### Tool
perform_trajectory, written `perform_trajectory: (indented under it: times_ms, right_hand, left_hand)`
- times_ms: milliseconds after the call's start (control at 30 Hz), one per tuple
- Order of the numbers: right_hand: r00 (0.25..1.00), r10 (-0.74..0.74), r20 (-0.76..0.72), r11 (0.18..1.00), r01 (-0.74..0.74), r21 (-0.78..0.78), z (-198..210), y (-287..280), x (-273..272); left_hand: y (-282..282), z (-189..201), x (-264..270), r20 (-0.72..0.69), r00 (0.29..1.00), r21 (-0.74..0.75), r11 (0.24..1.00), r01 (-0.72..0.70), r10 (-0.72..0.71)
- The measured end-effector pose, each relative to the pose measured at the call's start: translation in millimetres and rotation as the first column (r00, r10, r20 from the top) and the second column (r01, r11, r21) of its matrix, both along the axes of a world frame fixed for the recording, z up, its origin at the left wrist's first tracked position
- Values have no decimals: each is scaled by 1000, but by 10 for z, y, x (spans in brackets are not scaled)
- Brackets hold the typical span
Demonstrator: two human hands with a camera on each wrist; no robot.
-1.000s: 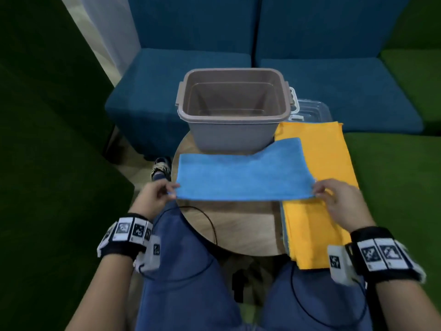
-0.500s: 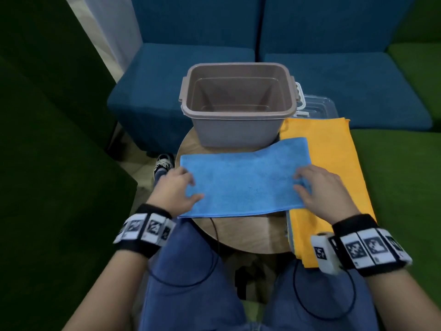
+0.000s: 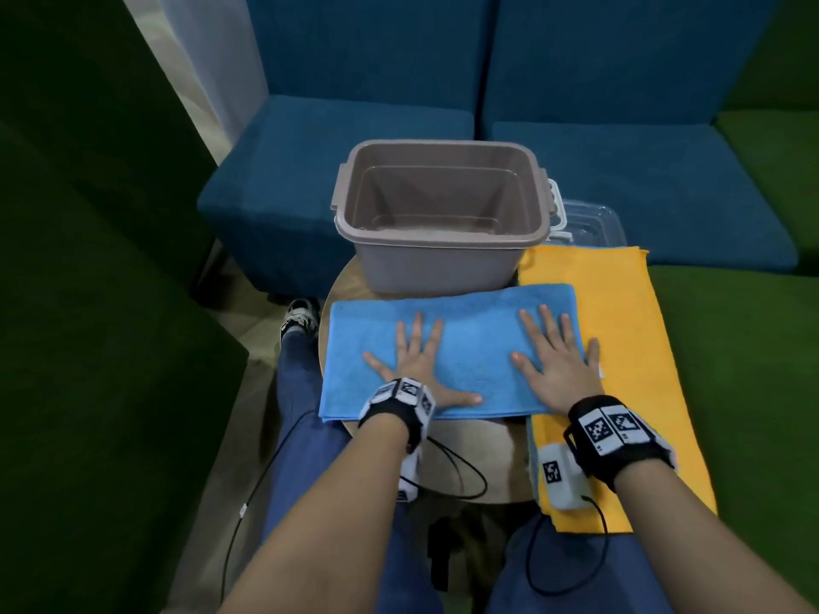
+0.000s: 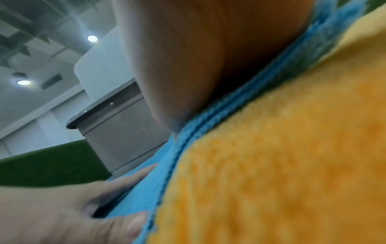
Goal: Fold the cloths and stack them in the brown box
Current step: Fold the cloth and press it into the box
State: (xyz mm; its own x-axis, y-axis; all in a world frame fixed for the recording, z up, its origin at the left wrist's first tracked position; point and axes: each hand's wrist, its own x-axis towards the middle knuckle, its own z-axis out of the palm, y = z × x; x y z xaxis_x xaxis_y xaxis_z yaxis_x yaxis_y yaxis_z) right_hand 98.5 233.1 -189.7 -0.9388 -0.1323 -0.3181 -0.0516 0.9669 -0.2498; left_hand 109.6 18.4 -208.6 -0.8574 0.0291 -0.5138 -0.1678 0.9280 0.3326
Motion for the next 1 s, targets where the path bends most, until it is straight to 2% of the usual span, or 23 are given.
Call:
perform_trajectory:
  times_ms: [133,300,333,400,500,567,633,667,700,767,800,867,933,1000]
  right_hand:
    - [994,-110,-16,994,109,-18,-9,45,0]
    - [937,-325,-127,936,300,-185,139,80,29]
    - [925,-350,-152,913,300,-278,182,76,8]
    - [925,-321,-202,877,210,-431,256,74,-27]
    - [921,-271,-281,875,114,-471,420,107,16]
    - [943,-255,-212,898,150,-413,485,150,79]
    - [963,-251,-95,942,220,-251,480,165,144]
    - [960,-260,-105,957,241,-161,470,136,173]
    - [951,-254,-175,966,242,-87,456,82,191]
    - [934,-164,-318,986,163,-31,404,-53,169]
    - [944,-99,-315,995,94,-32,352,-107,144]
    - [984,5,-175,1000,-5,-1,204,-148,105]
    - [998,39,-41,997,-36,68,28,-78,86]
    - [999,44,-7,997,-43,59,-41,-5,82]
  left_hand:
    - [-435,39,56,0,983,-19,983,-185,185]
    - [-540,61,70,17,985,-39,985,-170,171]
    - [-532,55,80,12,986,-41,985,-165,166]
    - [-540,49,116,9,989,-47,988,-147,148]
    - [-608,94,150,51,994,-80,993,-92,96]
    - [-612,165,130,101,993,-139,989,-43,58]
    - [-480,261,81,69,997,-188,982,-25,39]
    - [-348,311,45,-3,1000,-181,983,-27,27]
    - [-178,355,4,-97,995,-148,989,-19,5]
    - [224,406,-84,-250,967,-36,998,48,-56]
    - [412,399,-113,-263,961,29,995,96,-85]
    - [666,290,-120,-194,972,109,982,153,-130]
    - [711,87,-83,-135,979,95,982,166,-152]
    - [592,-78,-62,-155,973,24,984,174,-169]
